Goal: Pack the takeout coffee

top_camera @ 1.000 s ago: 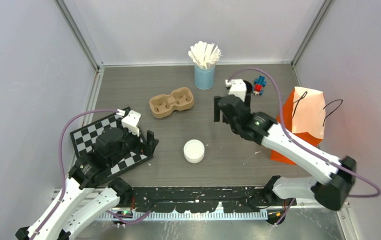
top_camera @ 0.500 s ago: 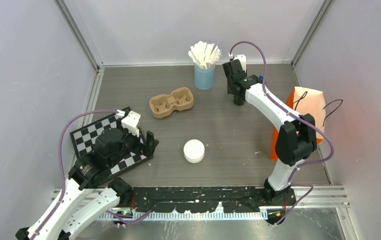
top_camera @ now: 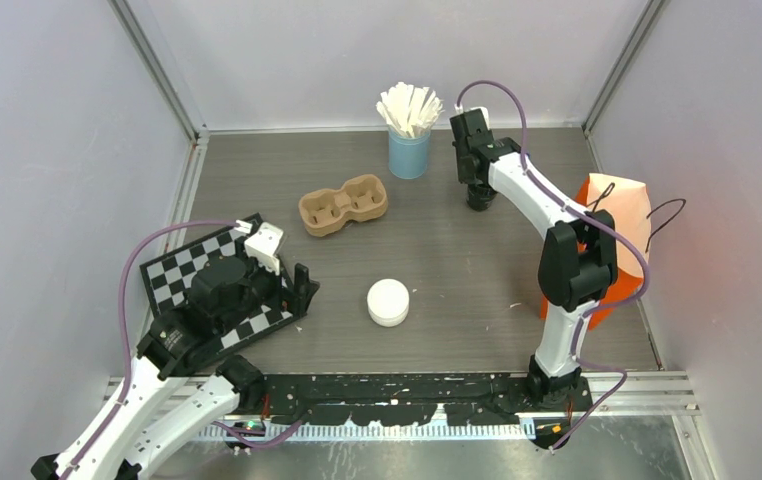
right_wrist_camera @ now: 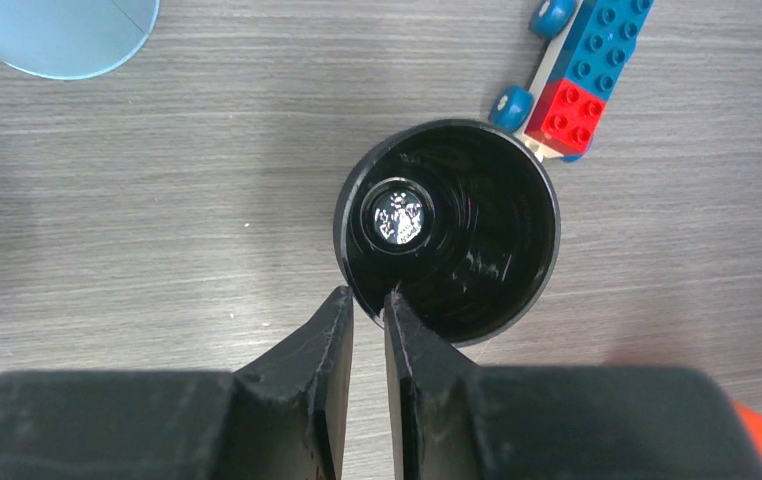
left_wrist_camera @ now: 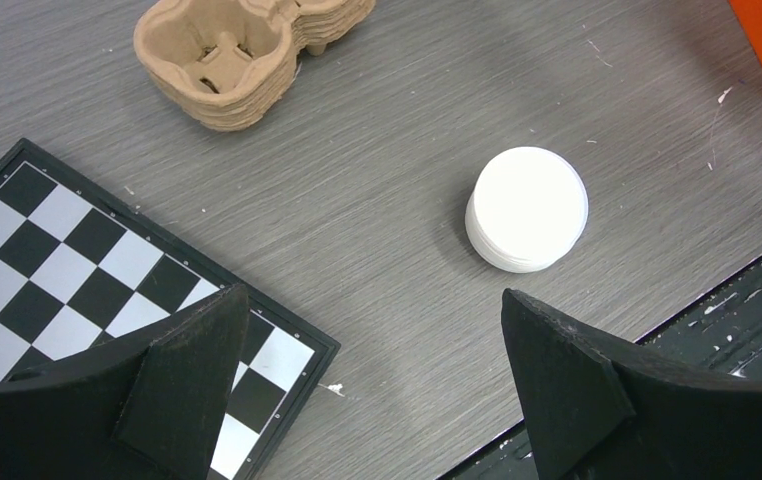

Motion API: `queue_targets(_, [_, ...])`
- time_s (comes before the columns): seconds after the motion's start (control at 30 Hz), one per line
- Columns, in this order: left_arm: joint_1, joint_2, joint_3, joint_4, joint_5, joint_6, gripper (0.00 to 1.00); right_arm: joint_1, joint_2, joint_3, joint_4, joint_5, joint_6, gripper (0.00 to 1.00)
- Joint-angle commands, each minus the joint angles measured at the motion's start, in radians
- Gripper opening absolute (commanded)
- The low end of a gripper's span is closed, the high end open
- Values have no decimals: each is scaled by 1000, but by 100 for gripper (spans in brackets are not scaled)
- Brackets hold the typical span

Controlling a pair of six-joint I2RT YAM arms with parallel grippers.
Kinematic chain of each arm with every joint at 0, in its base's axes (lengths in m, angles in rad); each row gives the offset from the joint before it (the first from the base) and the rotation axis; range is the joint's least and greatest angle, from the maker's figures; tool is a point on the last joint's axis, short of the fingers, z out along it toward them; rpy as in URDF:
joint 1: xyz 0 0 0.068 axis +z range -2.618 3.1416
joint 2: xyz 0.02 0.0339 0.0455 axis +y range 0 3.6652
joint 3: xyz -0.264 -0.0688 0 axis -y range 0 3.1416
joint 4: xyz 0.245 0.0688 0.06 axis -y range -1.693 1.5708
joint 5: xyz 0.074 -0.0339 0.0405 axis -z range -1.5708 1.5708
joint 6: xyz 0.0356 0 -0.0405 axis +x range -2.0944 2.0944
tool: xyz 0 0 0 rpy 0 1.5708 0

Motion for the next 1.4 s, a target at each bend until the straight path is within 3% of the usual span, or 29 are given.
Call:
queue_targets(0.0, [-3,2,-5,33,11,0,100,-11,17,75,-5,-8,-43,23])
queue_targets(0.2, [-3,7,-7,35,11,0,100,-25,50,107,-17,-32,-64,27])
queue_targets(0.5, [-2,15,-7,32,14,0,100,-44,74,120,-23,-68,-80,23])
queue_targets(0.97, [-3,18,-8,34,26,-1,100,-44,25,153,-54,-132,-57,27])
queue_targets(1.37, [-2,16,-9,29,27,-3,100,-43,74,173,-74,-124,-75,26])
